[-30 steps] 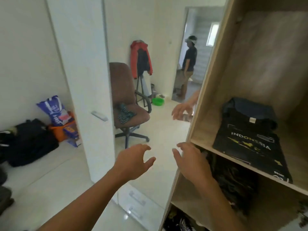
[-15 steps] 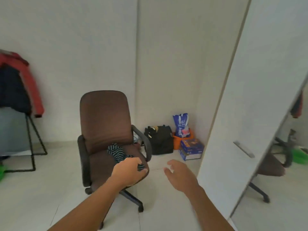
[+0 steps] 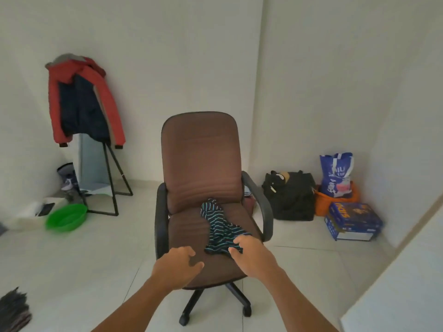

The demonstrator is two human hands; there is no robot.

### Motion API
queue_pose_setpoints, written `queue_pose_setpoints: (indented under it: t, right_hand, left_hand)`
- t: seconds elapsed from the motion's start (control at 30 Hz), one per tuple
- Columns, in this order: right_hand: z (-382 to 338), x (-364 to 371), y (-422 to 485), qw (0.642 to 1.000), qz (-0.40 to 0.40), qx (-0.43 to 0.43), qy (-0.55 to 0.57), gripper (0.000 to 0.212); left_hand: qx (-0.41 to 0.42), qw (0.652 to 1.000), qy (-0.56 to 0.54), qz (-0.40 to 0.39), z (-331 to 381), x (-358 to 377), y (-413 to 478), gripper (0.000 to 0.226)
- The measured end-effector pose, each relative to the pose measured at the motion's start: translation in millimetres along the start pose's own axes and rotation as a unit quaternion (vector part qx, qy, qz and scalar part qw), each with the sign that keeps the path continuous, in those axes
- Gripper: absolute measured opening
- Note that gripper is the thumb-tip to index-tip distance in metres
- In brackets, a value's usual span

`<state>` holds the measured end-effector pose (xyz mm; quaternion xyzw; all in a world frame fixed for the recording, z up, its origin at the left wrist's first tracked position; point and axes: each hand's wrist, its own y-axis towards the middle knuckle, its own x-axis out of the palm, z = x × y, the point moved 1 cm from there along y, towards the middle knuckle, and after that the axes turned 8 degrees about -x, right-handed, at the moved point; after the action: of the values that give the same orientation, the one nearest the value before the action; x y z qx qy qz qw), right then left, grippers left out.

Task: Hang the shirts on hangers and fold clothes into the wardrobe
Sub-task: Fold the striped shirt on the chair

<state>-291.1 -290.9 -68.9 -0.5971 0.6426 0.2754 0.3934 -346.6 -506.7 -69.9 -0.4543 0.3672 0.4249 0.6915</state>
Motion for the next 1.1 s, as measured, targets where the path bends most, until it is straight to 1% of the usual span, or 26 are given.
queue_pose_setpoints:
  t: [0.13,0.23,0.4,0.53,0.6,0.73,0.8,0.9,1.0,1.1]
  right_hand:
    - [49.8,-0.7,61.0,0.999,-0.036,0.006,0.012,0.044]
    - [78.2,-1.4,102.3,0.997,-0.077,0.006,0.007,0.046]
    - [105.2,0.2,159.8,0.991,-0.135,0.012,-0.006,0.045]
    - [119.4,4.9,219.7,0.985,-0.171,0.007,-0.003,0.046]
    - [125.9,9.7,252.4,0.982,-0.188,0.013,-0.003,0.048]
    - [135.8,22.9,326.3,0.976,-0.217,0.023,-0.004,0.048]
    - [142.7,33.9,366.1,0.972,-0.231,0.029,-0.002,0.048]
    - [156.3,57.7,429.9,0.963,-0.262,0.057,0.005,0.048]
    - [168.1,77.9,470.8,0.953,-0.29,0.081,0.026,0.048]
    - [186.0,107.1,520.2,0.948,-0.298,0.101,0.037,0.047]
  left_hand:
    - [-0.04,0.998,0.005,-0.041,32.0,16.6,60.2,0.058]
    - [-0.068,0.996,-0.017,-0.057,49.3,26.2,97.2,0.058]
    - [-0.105,0.991,-0.033,-0.073,62.4,33.4,153.0,0.056]
    - [-0.114,0.988,-0.053,-0.087,68.8,36.0,203.7,0.046]
    - [-0.128,0.985,-0.068,-0.093,67.4,36.8,234.6,0.048]
    - [-0.152,0.977,-0.116,-0.089,57.1,43.1,316.2,0.063]
    - [-0.155,0.974,-0.139,-0.094,57.1,45.7,359.5,0.06]
    - [-0.169,0.964,-0.148,-0.14,56.5,53.5,431.2,0.05]
    - [-0.172,0.96,-0.148,-0.161,54.9,61.4,483.8,0.045]
    - [-0.19,0.953,-0.149,-0.184,47.2,77.5,546.9,0.046]
